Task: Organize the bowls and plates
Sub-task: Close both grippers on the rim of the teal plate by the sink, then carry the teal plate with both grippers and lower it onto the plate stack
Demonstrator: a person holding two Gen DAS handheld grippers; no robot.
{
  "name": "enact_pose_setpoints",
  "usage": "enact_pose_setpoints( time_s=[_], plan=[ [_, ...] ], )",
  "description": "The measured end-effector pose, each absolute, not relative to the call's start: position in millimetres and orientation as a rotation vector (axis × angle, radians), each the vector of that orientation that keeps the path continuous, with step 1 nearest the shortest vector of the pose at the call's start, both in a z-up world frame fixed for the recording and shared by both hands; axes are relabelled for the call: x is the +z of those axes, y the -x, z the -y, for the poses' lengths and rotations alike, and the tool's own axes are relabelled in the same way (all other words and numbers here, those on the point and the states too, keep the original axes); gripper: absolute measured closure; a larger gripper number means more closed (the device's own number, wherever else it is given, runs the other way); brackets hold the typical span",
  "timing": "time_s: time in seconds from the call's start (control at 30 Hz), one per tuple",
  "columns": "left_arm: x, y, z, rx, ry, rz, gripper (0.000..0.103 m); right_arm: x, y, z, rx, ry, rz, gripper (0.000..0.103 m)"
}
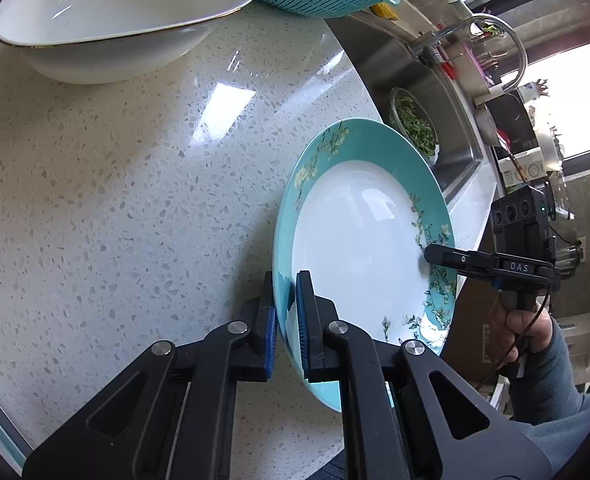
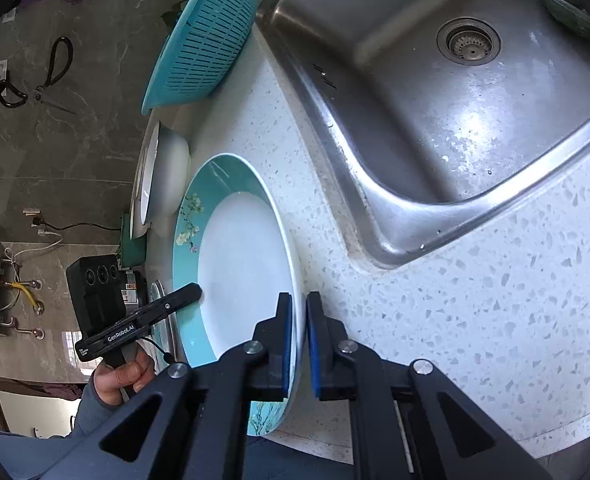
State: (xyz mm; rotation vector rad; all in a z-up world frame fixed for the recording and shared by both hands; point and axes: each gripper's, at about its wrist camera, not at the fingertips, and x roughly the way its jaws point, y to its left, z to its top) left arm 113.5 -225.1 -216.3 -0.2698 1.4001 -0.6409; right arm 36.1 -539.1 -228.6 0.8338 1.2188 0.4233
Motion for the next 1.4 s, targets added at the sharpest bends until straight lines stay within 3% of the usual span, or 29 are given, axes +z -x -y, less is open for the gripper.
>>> enact_pose_setpoints(
  time_s=[0.47, 0.77, 1.17, 1.4],
  plan=[
    [-194.3, -103.5, 198.7, -0.630, 0.279, -1.326, 0.096, -206.3, -38.0, 517.1, 0.428, -0.738, -1.176, 0.092],
    [-150.5, -88.1, 163.0, -0.605, 0.304, -1.245, 0.096, -176.5, -41.5, 490.8, 0.473, -0.689, -1.146, 0.091],
    [-96.2, -43.4, 43.1, -0.471, 0.374, -1.130, 0.096, -125.3, -65.3, 388.9, 0.633, -0.558, -1.114, 0.090],
    [-89.7, -7.9, -61.4, -0.336, 0.413, -1.100, 0.096, -129.1, -78.7, 297.9, 0.747, -0.486, -1.160, 0.090]
  ],
)
